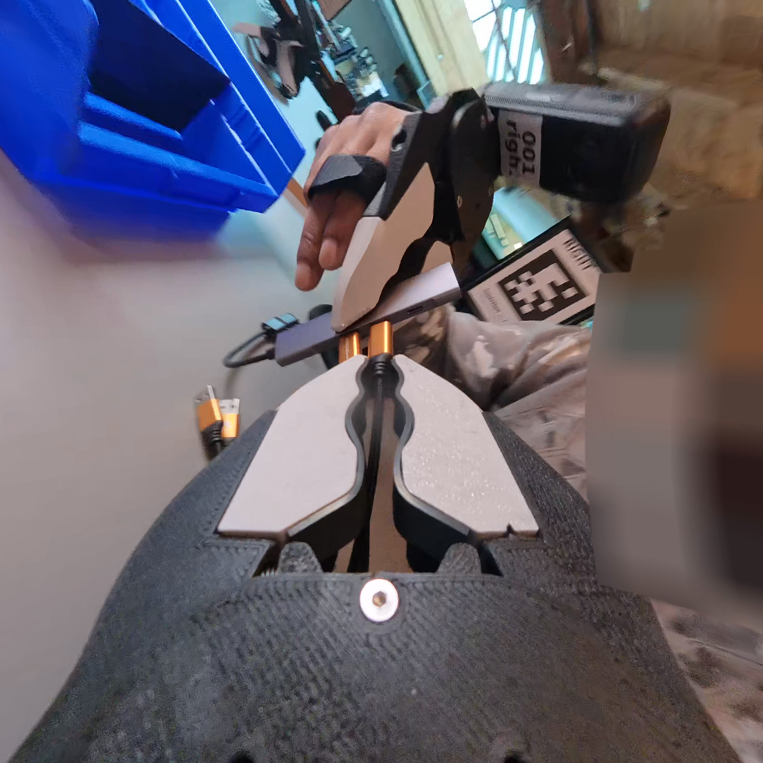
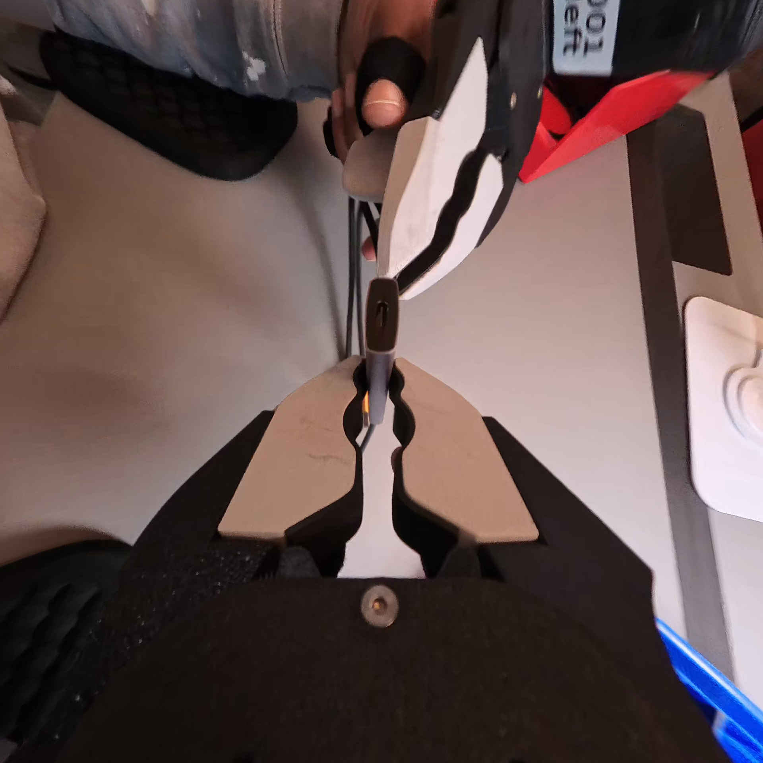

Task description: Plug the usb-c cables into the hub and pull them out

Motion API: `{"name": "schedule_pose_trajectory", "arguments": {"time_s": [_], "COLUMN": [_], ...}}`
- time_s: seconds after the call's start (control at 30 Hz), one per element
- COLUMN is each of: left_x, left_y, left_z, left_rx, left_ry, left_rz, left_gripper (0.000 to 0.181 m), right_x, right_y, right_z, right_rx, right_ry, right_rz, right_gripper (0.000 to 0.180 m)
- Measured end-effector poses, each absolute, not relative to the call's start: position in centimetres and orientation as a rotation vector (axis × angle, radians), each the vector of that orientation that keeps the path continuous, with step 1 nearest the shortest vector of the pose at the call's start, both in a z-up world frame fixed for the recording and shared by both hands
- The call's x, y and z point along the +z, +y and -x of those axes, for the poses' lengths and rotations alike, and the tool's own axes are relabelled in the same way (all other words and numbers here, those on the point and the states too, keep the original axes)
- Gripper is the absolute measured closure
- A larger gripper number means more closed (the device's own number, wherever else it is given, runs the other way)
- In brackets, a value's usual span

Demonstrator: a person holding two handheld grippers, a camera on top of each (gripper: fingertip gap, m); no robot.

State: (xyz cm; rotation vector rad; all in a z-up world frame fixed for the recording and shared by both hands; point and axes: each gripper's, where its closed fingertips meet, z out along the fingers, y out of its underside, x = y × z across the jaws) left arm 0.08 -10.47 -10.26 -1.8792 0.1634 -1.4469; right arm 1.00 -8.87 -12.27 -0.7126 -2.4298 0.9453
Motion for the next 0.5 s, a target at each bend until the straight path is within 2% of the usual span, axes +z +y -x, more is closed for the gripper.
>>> {"name": "schedule_pose_trajectory", "arguments": {"time_s": [0.23, 0.4, 0.5], "left_x": [-9.8, -9.2, -9.0], "left_y": [-10.5, -9.9, -9.7], "left_z": [0.6, 0.1, 0.2], "left_rx": [-0.935, -0.751, -0.68], "left_ry": [0.409, 0.477, 0.505], "left_rz": [1.951, 1.948, 1.97], "left_gripper": [0.158, 0.173, 0.173], "right_x": [-10.9, -9.9, -9.7], "right_y": [-8.8, -8.7, -8.6], "right_z": [-0.7, -0.7, -0.7], "right_rx": [1.332, 1.413, 1.375], "right_ry": [-2.342, -2.297, -2.301], "right_rz": [0.852, 0.888, 0.913], "right_gripper": [0.171, 0.171, 0.171]}}
